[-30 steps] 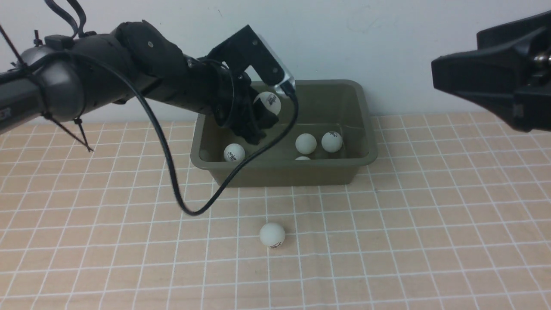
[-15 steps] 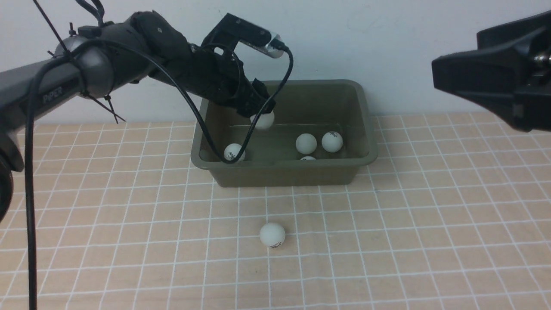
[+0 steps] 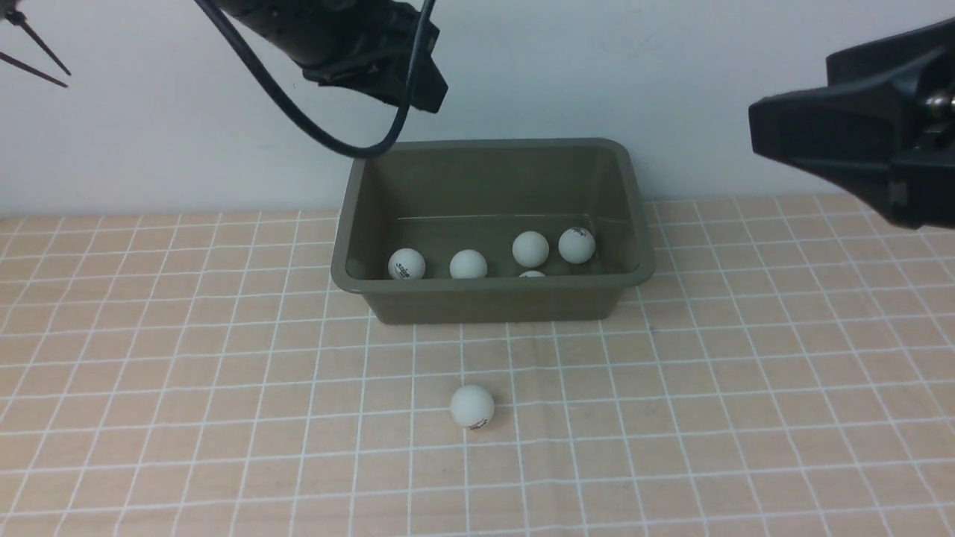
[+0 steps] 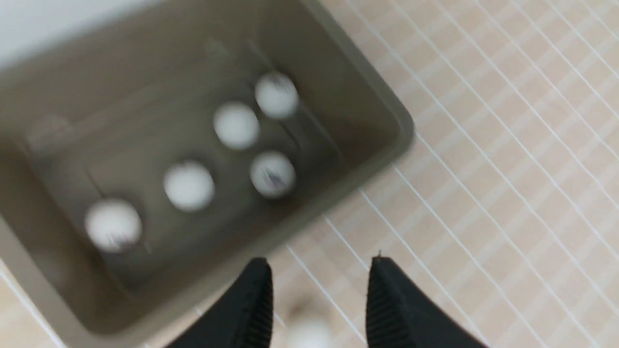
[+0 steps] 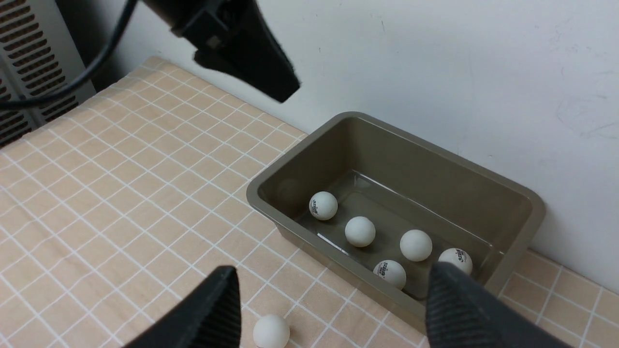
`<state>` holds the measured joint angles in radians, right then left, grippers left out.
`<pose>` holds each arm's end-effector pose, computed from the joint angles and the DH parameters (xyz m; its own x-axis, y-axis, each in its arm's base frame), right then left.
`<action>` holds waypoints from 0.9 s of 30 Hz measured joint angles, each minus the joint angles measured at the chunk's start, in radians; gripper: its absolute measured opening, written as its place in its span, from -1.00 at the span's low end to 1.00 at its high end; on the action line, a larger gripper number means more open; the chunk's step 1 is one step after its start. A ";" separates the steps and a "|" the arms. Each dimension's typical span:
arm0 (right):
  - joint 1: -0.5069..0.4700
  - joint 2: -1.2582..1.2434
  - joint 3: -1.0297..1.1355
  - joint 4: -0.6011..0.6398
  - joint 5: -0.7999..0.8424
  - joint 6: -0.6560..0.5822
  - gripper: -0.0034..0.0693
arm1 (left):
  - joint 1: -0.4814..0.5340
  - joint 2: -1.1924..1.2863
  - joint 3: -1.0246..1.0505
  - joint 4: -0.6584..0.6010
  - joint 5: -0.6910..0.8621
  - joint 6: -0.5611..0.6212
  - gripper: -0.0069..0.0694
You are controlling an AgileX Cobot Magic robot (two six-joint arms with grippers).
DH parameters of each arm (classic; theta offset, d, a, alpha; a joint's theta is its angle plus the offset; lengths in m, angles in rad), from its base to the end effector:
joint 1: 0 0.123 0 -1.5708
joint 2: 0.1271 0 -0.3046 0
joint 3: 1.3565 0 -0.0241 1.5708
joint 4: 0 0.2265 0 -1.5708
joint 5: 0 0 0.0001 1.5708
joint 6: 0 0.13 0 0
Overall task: Put the table tennis balls into the box on the light coffee tablecloth.
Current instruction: 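Drop the ball into the bin, then reach for and grasp a ping pong ball on the table beside the basket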
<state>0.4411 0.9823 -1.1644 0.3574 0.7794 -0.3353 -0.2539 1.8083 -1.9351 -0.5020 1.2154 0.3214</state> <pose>0.1565 0.1093 0.4212 -0.3682 -0.2549 -0.8941 -0.6410 0.7662 0.0455 0.3643 -0.1552 0.3844 -0.7210 0.3091 -0.6202 0.5764 0.7644 -0.2891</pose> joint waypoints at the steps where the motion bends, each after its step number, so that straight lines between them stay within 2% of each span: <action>1: 0.000 0.000 0.000 0.000 0.000 -0.003 0.39 | -0.001 -0.005 0.002 0.003 0.013 -0.025 -0.30; 6: 0.000 0.000 0.000 0.000 0.001 -0.012 0.39 | -0.030 -0.017 0.064 0.016 0.025 -0.162 -0.34; 14: 0.000 0.000 0.000 0.000 0.022 -0.025 0.39 | -0.177 -0.083 0.231 0.090 0.028 -0.220 -0.34; 19: 0.000 0.000 0.000 0.000 0.032 -0.026 0.39 | -0.291 -0.115 0.302 0.318 0.032 -0.303 -0.33; 23: 0.000 0.000 0.000 0.000 0.034 -0.026 0.39 | -0.312 -0.086 0.306 0.404 0.031 -0.357 -0.24; 27: 0.000 0.000 0.000 0.000 0.036 -0.027 0.39 | -0.312 -0.026 0.306 0.389 0.030 -0.384 -0.06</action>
<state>0.4411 0.9823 -1.1644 0.3574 0.8154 -0.3623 -0.5663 1.7824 -1.6290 -0.1132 1.2454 -0.0628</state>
